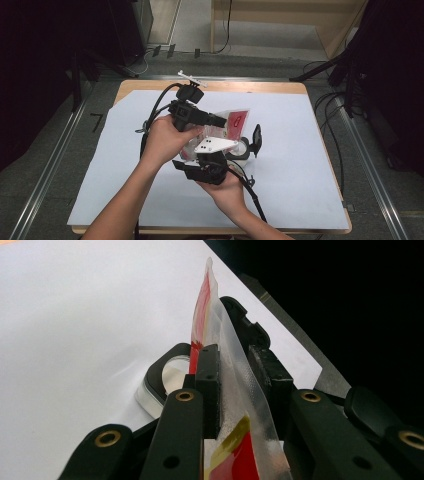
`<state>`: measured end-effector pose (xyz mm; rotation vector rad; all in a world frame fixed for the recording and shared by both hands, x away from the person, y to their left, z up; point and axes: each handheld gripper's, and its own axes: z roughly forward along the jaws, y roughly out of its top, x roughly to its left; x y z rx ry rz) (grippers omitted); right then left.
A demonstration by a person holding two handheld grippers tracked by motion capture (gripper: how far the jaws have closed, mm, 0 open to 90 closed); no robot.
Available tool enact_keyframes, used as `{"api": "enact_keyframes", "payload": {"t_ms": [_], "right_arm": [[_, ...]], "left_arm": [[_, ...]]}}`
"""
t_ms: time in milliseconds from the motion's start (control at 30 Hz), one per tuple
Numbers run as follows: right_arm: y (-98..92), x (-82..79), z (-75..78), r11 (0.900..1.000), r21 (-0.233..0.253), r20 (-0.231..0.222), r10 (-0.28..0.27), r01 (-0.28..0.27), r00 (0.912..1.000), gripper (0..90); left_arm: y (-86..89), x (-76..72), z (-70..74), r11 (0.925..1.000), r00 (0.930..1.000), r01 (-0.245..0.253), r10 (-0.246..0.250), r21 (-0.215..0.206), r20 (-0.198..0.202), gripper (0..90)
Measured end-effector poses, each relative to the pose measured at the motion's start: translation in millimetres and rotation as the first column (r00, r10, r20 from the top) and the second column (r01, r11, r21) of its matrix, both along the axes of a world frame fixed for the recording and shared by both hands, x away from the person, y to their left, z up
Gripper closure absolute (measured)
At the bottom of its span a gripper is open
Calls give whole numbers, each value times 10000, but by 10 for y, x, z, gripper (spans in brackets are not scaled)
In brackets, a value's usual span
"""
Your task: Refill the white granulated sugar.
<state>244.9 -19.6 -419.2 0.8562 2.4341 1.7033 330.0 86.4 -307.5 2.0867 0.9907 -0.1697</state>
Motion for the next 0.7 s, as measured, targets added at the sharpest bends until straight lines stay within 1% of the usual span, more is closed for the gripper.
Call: {"api": "enact_keyframes", "payload": {"t_ms": [67, 267, 467, 533, 700], "right_arm": [[-3, 5, -2, 10000, -10, -8, -4, 4, 10000, 644], [-5, 8, -10, 10000, -14, -23, -25, 25, 10000, 644], [-4, 6, -11, 10000, -12, -49, -13, 13, 10000, 644], [-2, 4, -12, 10000, -18, -35, -8, 7, 10000, 644], [5, 4, -18, 10000, -32, -49, 17, -17, 10000, 644]], "left_arm": [[0, 3, -3, 10000, 10000, -5, 5, -48, -12, 766], [-6, 5, -9, 10000, 10000, 0, 0, 54, -1, 767], [-1, 3, -9, 10000, 10000, -5, 5, 48, -35, 767], [2, 0, -12, 10000, 10000, -23, 23, -11, -52, 767], [7, -1, -18, 10000, 10000, -62, 62, 21, -68, 767]]}}
